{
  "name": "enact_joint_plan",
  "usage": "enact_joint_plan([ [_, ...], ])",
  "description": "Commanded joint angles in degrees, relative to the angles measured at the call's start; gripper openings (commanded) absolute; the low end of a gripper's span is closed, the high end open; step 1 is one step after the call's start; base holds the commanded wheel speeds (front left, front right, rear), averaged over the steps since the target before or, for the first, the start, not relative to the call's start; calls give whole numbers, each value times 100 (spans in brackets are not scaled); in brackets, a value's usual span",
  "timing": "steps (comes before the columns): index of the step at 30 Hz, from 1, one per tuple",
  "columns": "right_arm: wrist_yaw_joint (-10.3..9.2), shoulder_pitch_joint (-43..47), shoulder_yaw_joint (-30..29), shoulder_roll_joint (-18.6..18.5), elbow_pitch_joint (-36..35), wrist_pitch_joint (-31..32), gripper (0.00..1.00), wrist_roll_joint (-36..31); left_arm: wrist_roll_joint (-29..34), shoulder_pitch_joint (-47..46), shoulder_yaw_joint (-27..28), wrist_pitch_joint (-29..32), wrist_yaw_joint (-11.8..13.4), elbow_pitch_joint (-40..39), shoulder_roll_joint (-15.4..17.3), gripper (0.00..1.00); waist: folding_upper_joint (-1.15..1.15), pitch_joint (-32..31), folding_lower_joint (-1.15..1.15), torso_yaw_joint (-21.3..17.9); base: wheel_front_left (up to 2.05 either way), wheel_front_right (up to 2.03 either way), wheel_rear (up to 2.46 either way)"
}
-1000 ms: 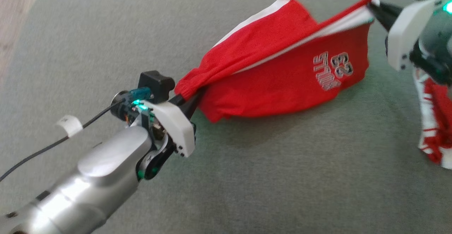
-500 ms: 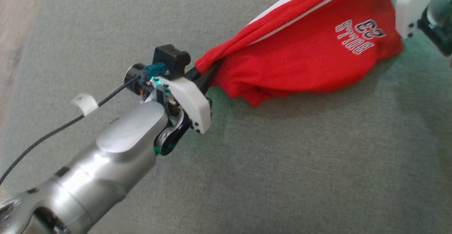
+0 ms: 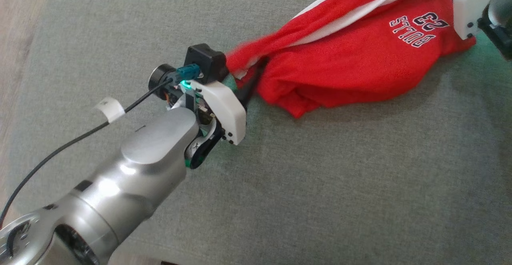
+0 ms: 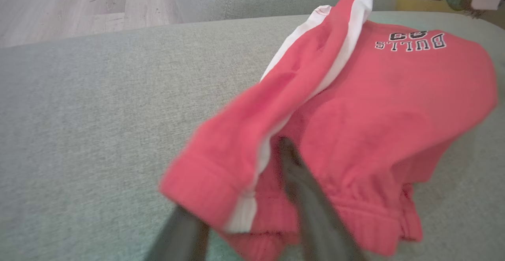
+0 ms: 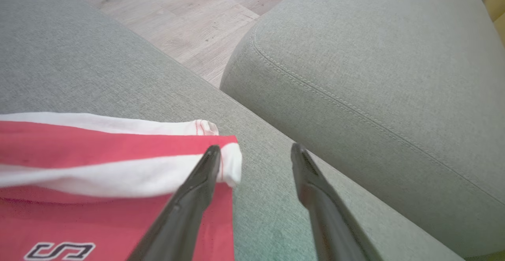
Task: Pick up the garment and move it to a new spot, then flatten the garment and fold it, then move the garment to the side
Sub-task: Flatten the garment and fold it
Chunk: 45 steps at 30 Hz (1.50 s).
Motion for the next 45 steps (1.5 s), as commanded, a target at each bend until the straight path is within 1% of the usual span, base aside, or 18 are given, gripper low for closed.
enact_joint_plan([
  [1, -5, -166, 18, 59, -8, -105, 100, 28, 79, -265, 148, -84, 12, 20, 139, 100, 0, -40, 0, -41, 0, 0, 0],
  [5, -5, -187, 5, 115, 138, -221, 100, 149, 99, -249, 152, -165, 47, 193, 159, 100, 0, -182, 0, -144, 0, 0, 0],
  [9, -5, -161, -29, 159, 136, -265, 100, 398, 113, -209, 162, -248, 96, 343, 224, 100, 0, -373, 0, -270, 0, 0, 0],
  [14, -5, -73, -116, 135, 96, -610, 100, 620, 93, -95, 176, -350, 135, 504, 302, 100, 0, -711, 0, -420, 0, 0, 0],
  [17, -5, -3, -266, 152, 116, -900, 100, 769, 37, -7, 212, -406, 150, 557, 342, 100, 0, -926, 0, -506, 0, 0, 0],
  [18, -5, -3, -266, 152, 116, -900, 100, 769, 37, -7, 212, -406, 150, 557, 342, 100, 0, -926, 0, -506, 0, 0, 0],
  [22, -5, 141, -460, 231, 146, -1350, 100, 906, -48, 100, 297, -514, 206, 589, 391, 100, 0, -1195, 0, -614, 0, 0, 0],
  [26, -5, 318, -648, 339, 98, -1663, 100, 968, -149, 222, 423, -667, 304, 567, 466, 100, 0, -1431, 0, -725, 0, 0, 0],
  [30, -5, 584, -975, 468, -43, -1800, 100, 1006, -227, 389, 569, -904, 460, 482, 550, 100, 0, -1696, 0, -824, 0, 0, 0],
  [32, -5, 754, -1221, 524, -233, -1815, 100, 965, -240, 479, 665, -1040, 587, 404, 605, 100, 0, -1817, 0, -869, 0, 0, 0],
  [35, -5, 1166, -1805, 574, -687, -1818, 100, 763, -283, 667, 900, -1217, 819, 224, 671, 100, 0, -1979, 0, -925, 0, 0, 0],
  [37, -5, 1579, -2256, 636, -1016, -1819, 100, 559, -223, 819, 1049, -1287, 1013, 70, 711, 100, 0, -2070, 0, -946, 0, 0, 0],
  [40, -5, 2331, -2931, 828, -1470, -1820, 100, 232, -82, 1125, 1335, -1325, 1277, -211, 744, 100, 0, -2192, 0, -967, 0, 0, 0],
  [42, -5, 2847, -3311, 987, -1787, -1820, 100, -67, 144, 1380, 1681, -1328, 1438, -520, 756, 100, 0, -2253, 0, -976, 0, 0, 0],
  [45, -5, 3668, -3927, 1360, -2370, -1820, 100, -413, 690, 1925, 2251, -1330, 1721, -1044, 751, 100, 0, -2316, 0, -994, 0, 0, 0],
])
